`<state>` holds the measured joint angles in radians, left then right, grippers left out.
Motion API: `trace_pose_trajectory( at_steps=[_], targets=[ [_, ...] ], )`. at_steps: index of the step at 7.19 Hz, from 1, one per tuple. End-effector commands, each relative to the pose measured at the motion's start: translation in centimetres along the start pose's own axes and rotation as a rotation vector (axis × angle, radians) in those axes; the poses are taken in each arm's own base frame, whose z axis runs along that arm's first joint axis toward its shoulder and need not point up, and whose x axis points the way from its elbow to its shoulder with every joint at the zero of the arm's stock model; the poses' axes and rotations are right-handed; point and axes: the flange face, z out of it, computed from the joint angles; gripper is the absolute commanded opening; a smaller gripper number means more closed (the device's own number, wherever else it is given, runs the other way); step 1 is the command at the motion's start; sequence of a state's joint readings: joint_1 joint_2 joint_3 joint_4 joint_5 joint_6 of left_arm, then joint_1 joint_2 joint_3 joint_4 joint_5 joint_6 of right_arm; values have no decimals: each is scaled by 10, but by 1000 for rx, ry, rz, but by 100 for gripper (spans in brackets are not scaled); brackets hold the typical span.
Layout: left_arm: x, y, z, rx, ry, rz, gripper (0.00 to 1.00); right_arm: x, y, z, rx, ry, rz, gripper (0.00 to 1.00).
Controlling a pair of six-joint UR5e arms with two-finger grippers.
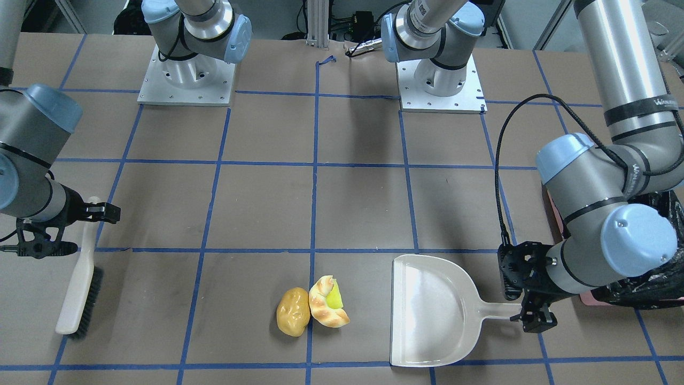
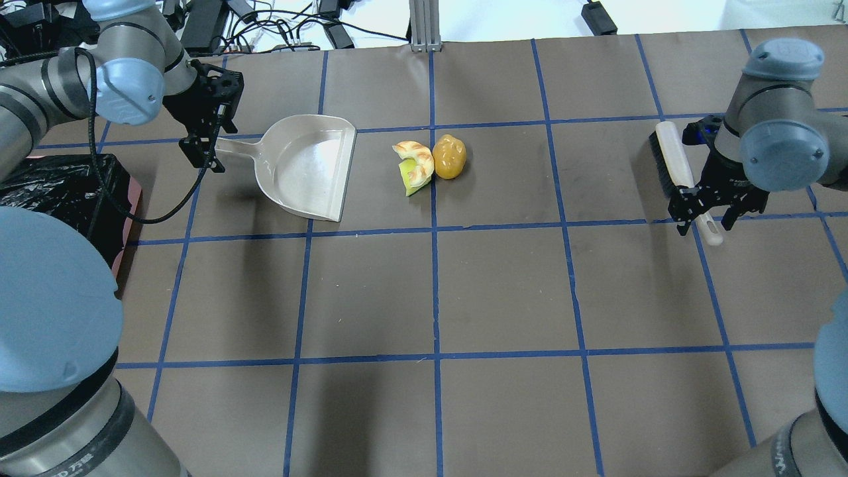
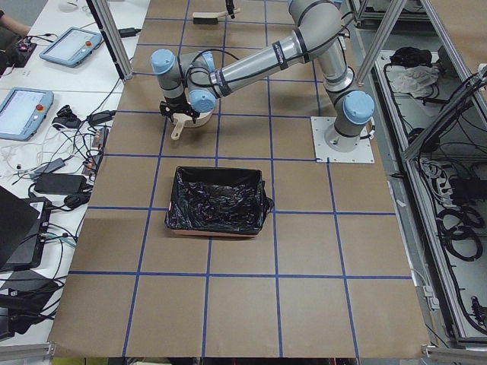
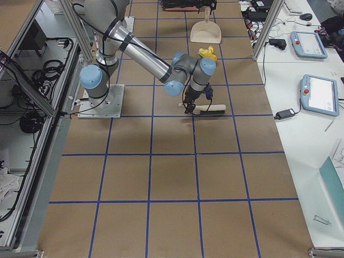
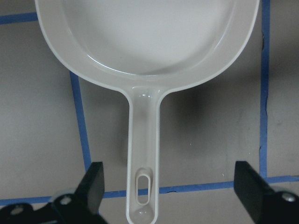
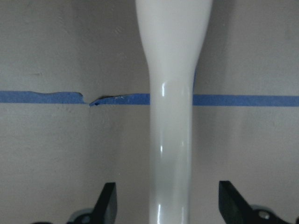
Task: Sweep and dump trash into bin
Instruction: 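Grasp the white dustpan handle with the left gripper while the right lifts the brush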
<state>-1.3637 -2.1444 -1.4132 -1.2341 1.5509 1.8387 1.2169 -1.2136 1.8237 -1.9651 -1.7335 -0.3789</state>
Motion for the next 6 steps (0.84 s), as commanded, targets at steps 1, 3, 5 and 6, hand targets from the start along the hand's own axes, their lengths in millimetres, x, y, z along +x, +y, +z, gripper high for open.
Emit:
trace_pose_trajectory(
  at_steps=[1,3,5,6],
  targets=[
    [-3,1,11,5,8,-10,99,0,-1,-2,7,-6,1,39],
    [-7,0,18,24,11,-9,99,1,-1,-5,13,-5,2,25],
    [-13,2,27,22,-7,-7,99,1,-3,-15,31,3,10,20],
    [-13,2,27,23,-8,-7,99,-4,-4,-26,48,12,7,20]
  ],
)
